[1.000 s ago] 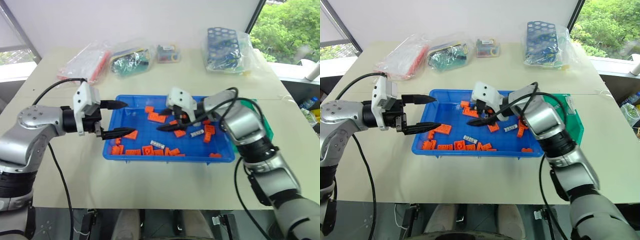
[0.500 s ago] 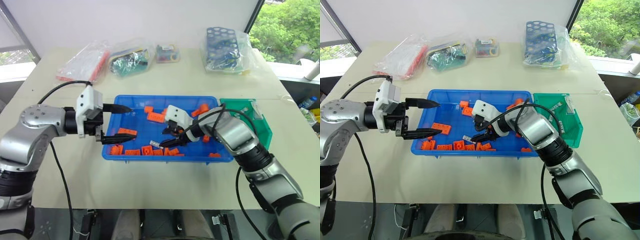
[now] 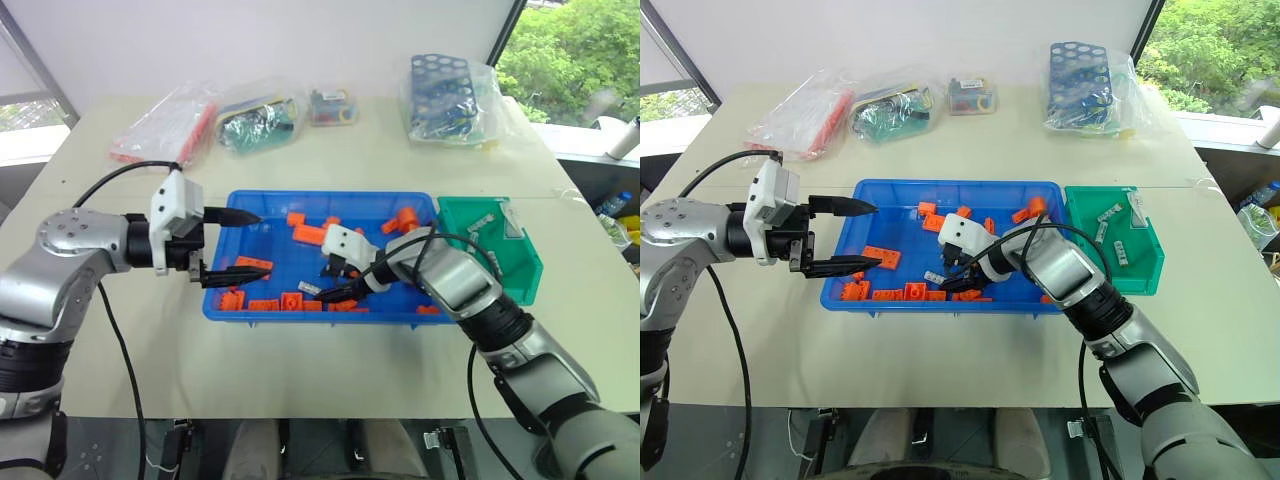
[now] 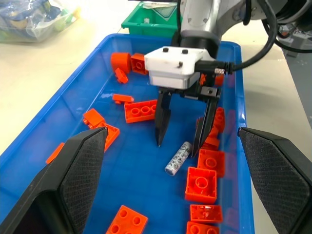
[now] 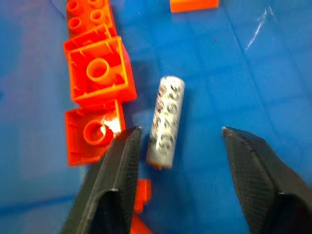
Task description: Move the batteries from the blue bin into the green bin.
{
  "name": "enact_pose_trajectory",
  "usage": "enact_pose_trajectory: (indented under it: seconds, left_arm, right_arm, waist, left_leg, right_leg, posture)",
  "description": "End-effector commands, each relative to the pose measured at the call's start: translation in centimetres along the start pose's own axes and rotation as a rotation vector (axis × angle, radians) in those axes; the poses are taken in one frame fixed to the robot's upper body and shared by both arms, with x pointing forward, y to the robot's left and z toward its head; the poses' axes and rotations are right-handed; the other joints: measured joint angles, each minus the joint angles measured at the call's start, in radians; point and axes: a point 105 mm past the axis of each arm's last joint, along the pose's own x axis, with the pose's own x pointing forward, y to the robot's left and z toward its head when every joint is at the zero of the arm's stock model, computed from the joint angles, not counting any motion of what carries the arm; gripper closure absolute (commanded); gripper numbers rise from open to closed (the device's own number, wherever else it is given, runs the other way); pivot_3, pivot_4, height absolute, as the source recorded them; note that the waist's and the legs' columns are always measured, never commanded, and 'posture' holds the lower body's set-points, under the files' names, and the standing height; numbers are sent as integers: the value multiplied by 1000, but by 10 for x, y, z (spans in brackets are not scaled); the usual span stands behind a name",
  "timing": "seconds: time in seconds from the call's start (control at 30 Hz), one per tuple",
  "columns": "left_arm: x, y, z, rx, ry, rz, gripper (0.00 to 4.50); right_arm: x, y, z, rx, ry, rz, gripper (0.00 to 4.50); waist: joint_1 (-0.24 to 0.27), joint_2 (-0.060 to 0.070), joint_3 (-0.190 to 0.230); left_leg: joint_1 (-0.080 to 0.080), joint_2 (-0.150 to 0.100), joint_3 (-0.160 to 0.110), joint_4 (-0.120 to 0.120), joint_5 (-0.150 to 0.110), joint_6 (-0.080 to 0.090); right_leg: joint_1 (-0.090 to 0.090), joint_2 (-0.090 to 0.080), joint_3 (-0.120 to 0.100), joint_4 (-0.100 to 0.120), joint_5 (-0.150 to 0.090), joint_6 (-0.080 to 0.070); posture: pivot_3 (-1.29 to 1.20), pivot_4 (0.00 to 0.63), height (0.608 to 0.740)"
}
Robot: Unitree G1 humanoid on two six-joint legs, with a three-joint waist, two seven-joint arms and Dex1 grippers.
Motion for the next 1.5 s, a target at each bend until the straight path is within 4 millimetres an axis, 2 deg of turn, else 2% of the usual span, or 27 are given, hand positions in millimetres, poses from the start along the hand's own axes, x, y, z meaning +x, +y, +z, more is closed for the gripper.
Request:
enact_pose_trajectory:
  seconds: [0.03, 0.1, 0.2, 0.33, 0.4, 0.47, 0.53, 0.67, 0.73, 0.87, 0.97, 1.1, 1.2, 1.3, 1.43, 1.5]
  left_arm:
    - [0, -4, 10, 34, -36, -5, 0]
    - [2, -5, 10, 31, -41, -12, 0]
    - [3, -5, 10, 30, -46, -14, 0]
    - [6, -4, 10, 31, -55, -22, 0]
    - [7, -4, 9, 31, -57, -26, 0]
    - [9, -4, 9, 35, -63, -31, 0]
    - [14, -4, 12, 40, -83, -37, 0]
    - [22, -10, 18, 53, -115, -76, 0]
    - [22, -8, 18, 54, -114, -82, 0]
    - [21, -1, 15, 57, -108, -75, 0]
    - [23, 2, 20, 59, -129, -72, 0]
    - [26, 1, 28, 56, -158, -75, 0]
    - [25, 1, 27, 57, -151, -73, 0]
    - [23, 2, 25, 55, -144, -66, 0]
    - [22, 2, 25, 54, -139, -62, 0]
    - [22, 2, 24, 53, -137, -61, 0]
  right_arm:
    - [-4, -1, 0, 13, -6, -3, 3516]
    - [-14, -1, 5, 35, -34, 6, 4395]
    - [-28, -2, 12, 61, -70, 4, 4395]
    - [-80, -16, 42, 138, -209, -68, 4395]
    - [-108, -29, 48, 182, -258, -146, 4395]
    - [-150, -47, 38, 191, -265, -292, 4395]
    - [-178, -49, 25, 194, -237, -369, 4395]
    - [-218, -52, 1, 273, -199, -501, 4395]
    - [-231, -52, -11, 299, -168, -557, 4395]
    - [-239, -49, -43, 382, -88, -631, 4395]
    - [-238, -48, -59, 422, -65, -667, 4395]
    - [-242, -57, -73, 380, 11, -753, 2578]
    - [-245, -64, -58, 301, -26, -746, 1108]
    - [-241, -64, -37, 183, -50, -663, 1108]
    - [-214, -57, -17, -73, 45, -449, 1108]
    - [-203, -56, -11, -123, 60, -376, 1108]
  waist:
    - [1, 0, 0]
    - [3, 0, 0]
    - [3, 0, 0]
    - [2, 0, 0]
    - [3, 0, 0]
    - [7, 0, 0]
    - [18, 0, 0]
    - [20, 0, 0]
    - [10, 0, 0]
    - [1, 0, 0]
    - [0, 0, 0]
    - [2, 0, 0]
    - [1, 0, 0]
    - [-2, 1, 1]
    - [-1, 1, 1]
    - [-3, 1, 1]
  left_leg:
    - [0, 0, 0, 0, 0, 0]
    - [0, 0, 0, 0, 0, 0]
    - [0, 0, 0, 0, 0, 0]
    - [0, 1, 0, 0, 0, 0]
    - [0, 1, 0, 0, 0, 0]
    - [0, 1, -1, 0, 0, 0]
    - [0, 0, -2, -1, 0, 0]
    - [-1, -1, 1, -1, -1, 1]
    - [0, -1, 1, -1, -1, 1]
    - [0, 0, 1, -1, -1, 1]
    - [0, 0, 1, -1, 0, 1]
    - [0, -1, 1, -1, 0, 1]
    - [0, -1, 1, -1, 0, 1]
    - [0, -1, 1, -1, 0, 1]
    - [0, 0, 1, -1, 0, 1]
    - [0, 0, 1, -1, 0, 1]
  right_leg:
    - [0, 0, 0, 0, 0, 0]
    - [0, 0, 0, 0, 0, 0]
    - [0, 0, 0, 0, 0, 0]
    - [0, 0, 0, 0, 0, 0]
    - [0, 0, 0, 0, 0, 0]
    - [0, 0, 0, 0, 0, 0]
    - [1, -2, -1, -2, 0, 0]
    - [1, -4, 0, -4, 0, 0]
    - [1, -4, 0, -3, 0, 0]
    - [1, -3, 0, -2, 0, 0]
    - [1, -2, 0, -2, 0, 0]
    - [1, -2, 1, -2, 0, 0]
    - [1, -2, 1, -2, 0, 0]
    - [0, -1, 1, -2, 0, 0]
    - [0, 0, 1, -2, 0, 0]
    - [0, 1, 2, -2, 0, 0]
  posture:
    - [0, 150, 739]
    - [0, 150, 739]
    - [0, 150, 739]
    - [0, 150, 739]
    - [0, 150, 739]
    - [0, 150, 739]
    - [0, 150, 739]
    - [0, 150, 739]
    - [0, 150, 739]
    - [0, 150, 739]
    - [0, 150, 739]
    - [0, 150, 739]
    - [0, 150, 739]
    - [0, 150, 739]
    - [0, 150, 739]
    - [0, 150, 739]
